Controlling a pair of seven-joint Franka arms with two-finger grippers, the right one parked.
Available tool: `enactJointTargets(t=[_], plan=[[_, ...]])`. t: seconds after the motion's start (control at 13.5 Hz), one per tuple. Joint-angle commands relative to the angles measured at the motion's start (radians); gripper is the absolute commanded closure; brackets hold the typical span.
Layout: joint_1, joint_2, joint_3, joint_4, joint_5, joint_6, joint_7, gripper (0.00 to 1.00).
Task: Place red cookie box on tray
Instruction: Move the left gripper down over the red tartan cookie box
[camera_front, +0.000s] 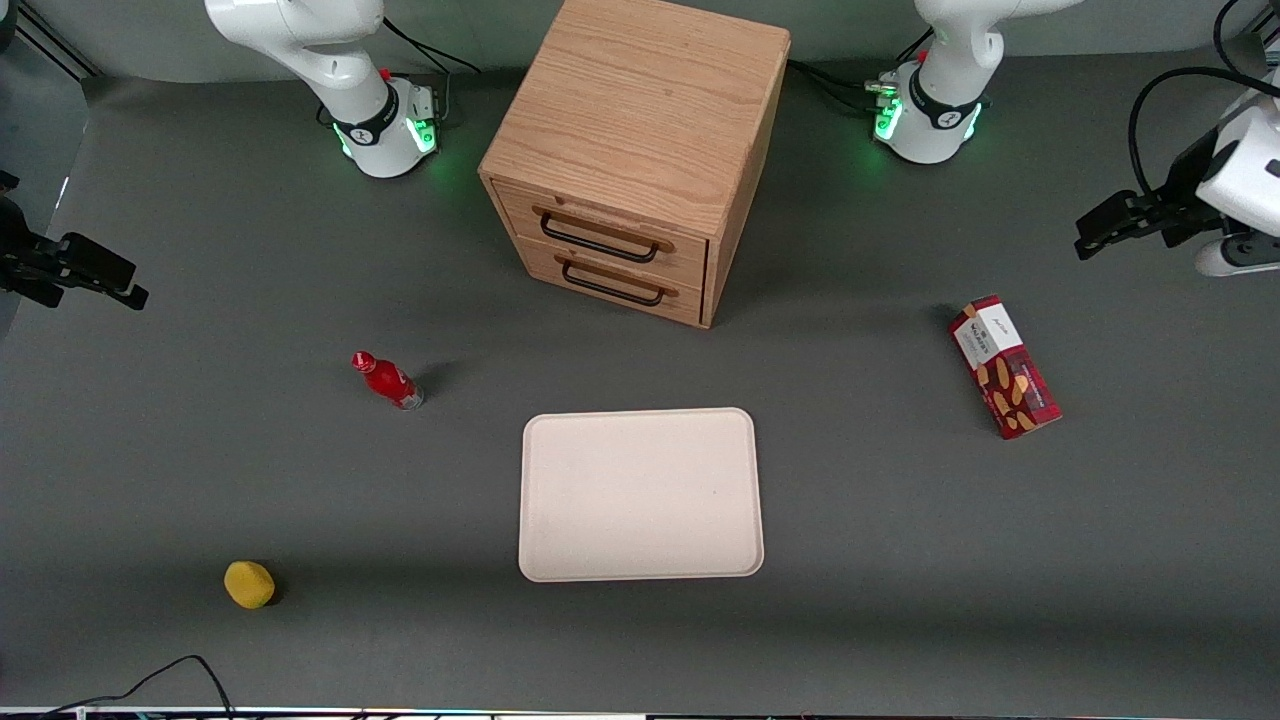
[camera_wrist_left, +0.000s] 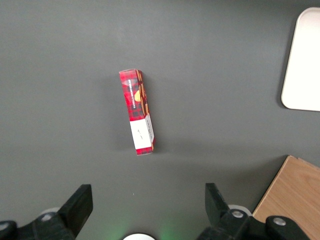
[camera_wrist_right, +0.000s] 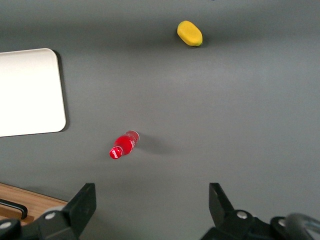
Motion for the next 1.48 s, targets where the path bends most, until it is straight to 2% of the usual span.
enactJointTargets(t=[0.0, 0.22, 0.66, 1.18, 1.4], plan=[[-0.044, 0.017, 0.026, 0.042, 0.020, -0.045, -0.006, 0.00], [-0.050, 0.046, 0.030, 0.089, 0.041, -0.100, -0.023, 0.00], [-0.039, 0.083, 0.032, 0.088, 0.046, -0.116, 0.003, 0.00], [-0.038, 0.275, 0.109, 0.066, 0.031, 0.089, 0.001, 0.00], [-0.023, 0.353, 0.125, 0.024, -0.002, 0.210, -0.002, 0.00]])
